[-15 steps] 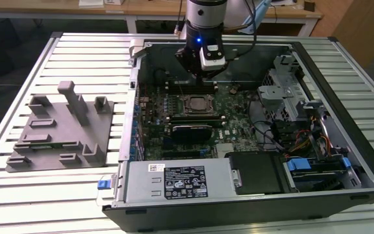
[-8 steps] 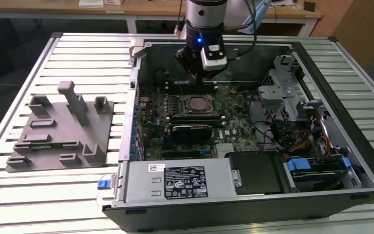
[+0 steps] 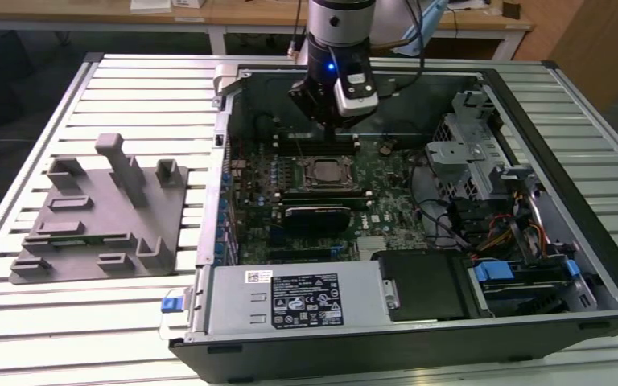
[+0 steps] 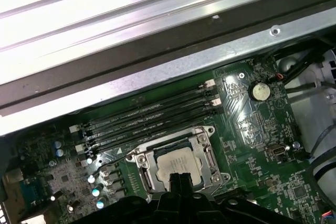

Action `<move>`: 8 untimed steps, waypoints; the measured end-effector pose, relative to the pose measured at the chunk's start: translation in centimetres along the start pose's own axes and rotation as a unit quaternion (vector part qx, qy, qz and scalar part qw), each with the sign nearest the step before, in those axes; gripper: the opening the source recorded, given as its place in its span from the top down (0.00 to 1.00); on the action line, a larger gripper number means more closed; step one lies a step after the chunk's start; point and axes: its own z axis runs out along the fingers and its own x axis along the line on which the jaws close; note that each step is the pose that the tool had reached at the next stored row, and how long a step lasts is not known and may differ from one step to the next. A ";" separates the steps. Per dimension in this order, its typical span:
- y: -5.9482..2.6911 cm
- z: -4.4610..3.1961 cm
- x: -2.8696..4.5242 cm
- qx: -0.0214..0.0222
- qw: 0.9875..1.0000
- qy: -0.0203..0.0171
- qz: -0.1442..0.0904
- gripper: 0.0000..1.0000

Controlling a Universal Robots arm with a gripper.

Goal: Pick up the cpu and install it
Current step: 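Install the first cpu locking lever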

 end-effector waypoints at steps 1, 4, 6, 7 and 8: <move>0.00 0.00 0.00 0.000 1.000 0.000 -0.003 0.89; 0.00 0.00 0.00 0.000 1.000 0.000 -0.014 0.89; 0.00 0.01 0.00 -0.001 1.000 0.001 -0.027 0.89; 0.00 0.01 0.00 -0.001 0.999 0.001 -0.035 0.89; 0.00 0.01 0.00 -0.001 0.999 0.001 -0.043 0.89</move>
